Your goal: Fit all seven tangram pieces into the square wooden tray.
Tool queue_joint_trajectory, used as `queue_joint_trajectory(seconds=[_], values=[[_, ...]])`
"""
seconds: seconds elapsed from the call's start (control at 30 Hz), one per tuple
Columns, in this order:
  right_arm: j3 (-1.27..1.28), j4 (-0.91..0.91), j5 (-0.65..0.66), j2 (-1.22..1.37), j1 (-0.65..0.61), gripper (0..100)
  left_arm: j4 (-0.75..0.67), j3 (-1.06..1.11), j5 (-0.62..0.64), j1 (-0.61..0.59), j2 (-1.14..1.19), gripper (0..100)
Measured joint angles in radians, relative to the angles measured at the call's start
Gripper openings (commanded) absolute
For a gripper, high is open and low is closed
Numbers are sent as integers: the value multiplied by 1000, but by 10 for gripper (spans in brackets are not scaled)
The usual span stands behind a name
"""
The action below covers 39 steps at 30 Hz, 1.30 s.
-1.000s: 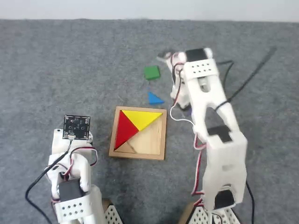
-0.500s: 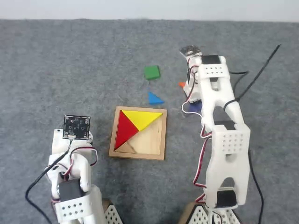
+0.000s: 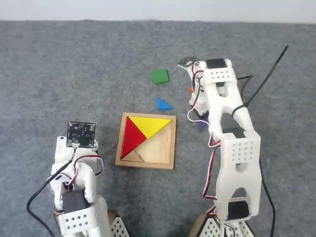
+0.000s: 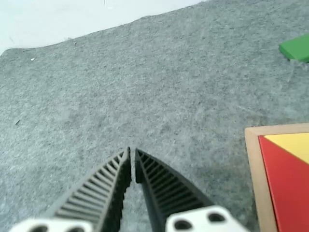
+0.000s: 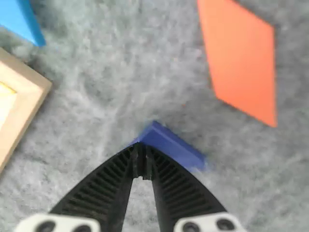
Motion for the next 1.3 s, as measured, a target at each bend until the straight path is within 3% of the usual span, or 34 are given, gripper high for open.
queue_joint_trajectory(seconds=[0.17,0.27,0.43,0.53,0.73,1.3], values=[[-20,-20,-83,-61,43,19,0,0,0,0,0,15],[-26,-18,-158,-66,58,82,0,0,0,0,0,15],[-26,46,-450,-66,41,240,0,0,0,0,0,15],[-26,41,-629,-38,-5,250,0,0,0,0,0,15],[-26,14,-809,48,-29,252,0,0,0,0,0,15],[-35,-106,-842,104,-14,252,0,0,0,0,0,15]])
